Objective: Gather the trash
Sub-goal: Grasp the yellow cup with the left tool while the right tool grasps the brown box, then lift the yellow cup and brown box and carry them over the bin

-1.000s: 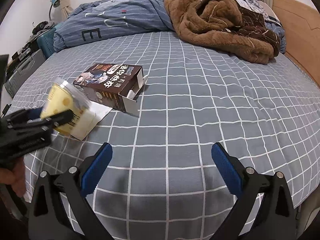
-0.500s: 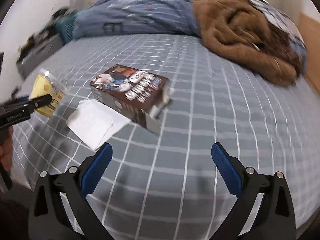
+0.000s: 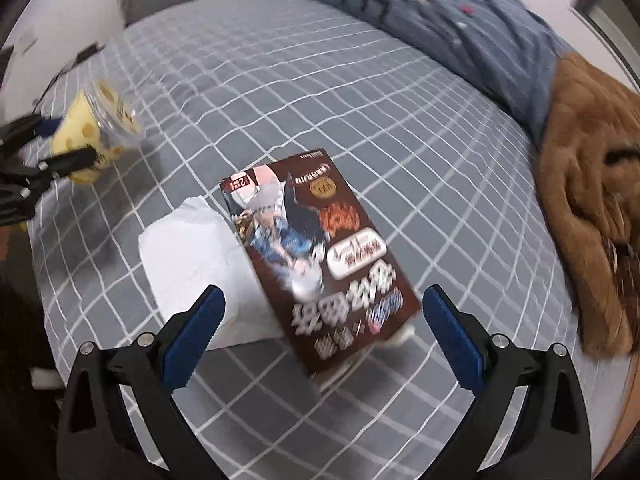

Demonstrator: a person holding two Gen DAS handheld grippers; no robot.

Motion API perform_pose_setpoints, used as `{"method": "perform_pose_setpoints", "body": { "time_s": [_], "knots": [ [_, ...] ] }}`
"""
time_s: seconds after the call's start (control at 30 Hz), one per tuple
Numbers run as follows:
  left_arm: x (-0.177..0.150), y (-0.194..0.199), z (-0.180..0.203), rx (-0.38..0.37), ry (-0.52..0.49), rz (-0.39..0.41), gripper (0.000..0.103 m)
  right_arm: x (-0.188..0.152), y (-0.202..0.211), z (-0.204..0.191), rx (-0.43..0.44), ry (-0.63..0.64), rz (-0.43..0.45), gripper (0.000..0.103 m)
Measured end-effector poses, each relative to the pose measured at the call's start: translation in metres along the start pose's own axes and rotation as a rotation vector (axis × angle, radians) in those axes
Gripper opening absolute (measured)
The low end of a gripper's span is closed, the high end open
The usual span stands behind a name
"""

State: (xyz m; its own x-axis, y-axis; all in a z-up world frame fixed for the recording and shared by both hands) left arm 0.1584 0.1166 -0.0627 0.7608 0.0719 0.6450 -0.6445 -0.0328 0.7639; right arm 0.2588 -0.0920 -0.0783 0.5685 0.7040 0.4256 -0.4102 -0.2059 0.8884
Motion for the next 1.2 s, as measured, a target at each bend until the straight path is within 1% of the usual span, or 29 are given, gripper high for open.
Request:
{"method": "perform_pose_setpoints", "body": {
  "time_s": [0.07,0.17,0.23,0.33,0.37,0.43,0.57,0.67,0.77,0.87,0.93,1.03,1.2],
  "knots": [
    [0.001,-0.002,-0.006,0.002,0.015,-0.001,0.071,0.007,-0.007,-0.001,0.03,0.056,-0.026,0.095],
    [0.0,-0.008,-0.014,-0.002,0.032,-0.016,0.071,0.016,-0.017,-0.004,0.102,0.111,-0.072,0.095],
    [0.0,-0.012,-0.016,0.003,0.039,-0.024,0.071,0.018,-0.022,-0.007,0.128,0.144,-0.099,0.095],
    [0.003,-0.014,-0.018,0.0,0.042,-0.023,0.071,0.023,-0.034,-0.013,0.132,0.211,-0.138,0.095],
    [0.003,-0.015,-0.017,-0.001,0.042,-0.025,0.071,0.023,-0.038,-0.014,0.148,0.224,-0.16,0.095],
    [0.003,-0.016,-0.016,-0.006,0.04,-0.026,0.071,0.026,-0.044,-0.014,0.147,0.249,-0.174,0.095],
    [0.003,-0.02,-0.016,-0.009,0.032,-0.032,0.071,0.026,-0.055,-0.014,0.204,0.267,-0.232,0.095],
    [0.002,-0.022,-0.018,-0.017,0.038,-0.038,0.071,0.029,-0.064,-0.014,0.195,0.291,-0.252,0.095],
    [0.002,-0.023,-0.019,-0.019,0.042,-0.038,0.071,0.033,-0.066,-0.007,0.208,0.274,-0.256,0.095],
    [0.002,-0.024,-0.019,-0.022,0.04,-0.038,0.071,0.035,-0.072,0.002,0.211,0.265,-0.284,0.095],
    [0.002,-0.025,-0.019,-0.025,0.043,-0.038,0.071,0.034,-0.078,0.005,0.213,0.266,-0.315,0.095],
    [0.002,-0.026,-0.019,-0.027,0.042,-0.039,0.071,0.031,-0.085,0.007,0.23,0.253,-0.327,0.095],
    [0.001,-0.029,-0.016,-0.03,0.037,-0.044,0.071,0.022,-0.095,0.005,0.234,0.256,-0.343,0.095]
  ]
}}
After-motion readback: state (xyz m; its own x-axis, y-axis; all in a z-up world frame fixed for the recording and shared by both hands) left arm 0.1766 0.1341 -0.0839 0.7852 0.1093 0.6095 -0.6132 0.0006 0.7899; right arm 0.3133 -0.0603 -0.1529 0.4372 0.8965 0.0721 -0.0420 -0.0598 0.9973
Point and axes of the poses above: each gripper's, at about its wrist camera, not at the fingertips, and y roughly against the way its jaws point, z to its right, x to its top, the point moved 4 cm from there along -y, roughly the way its jaws point, and after that the axes turned 1 degree about z, right-handed, at the moved point
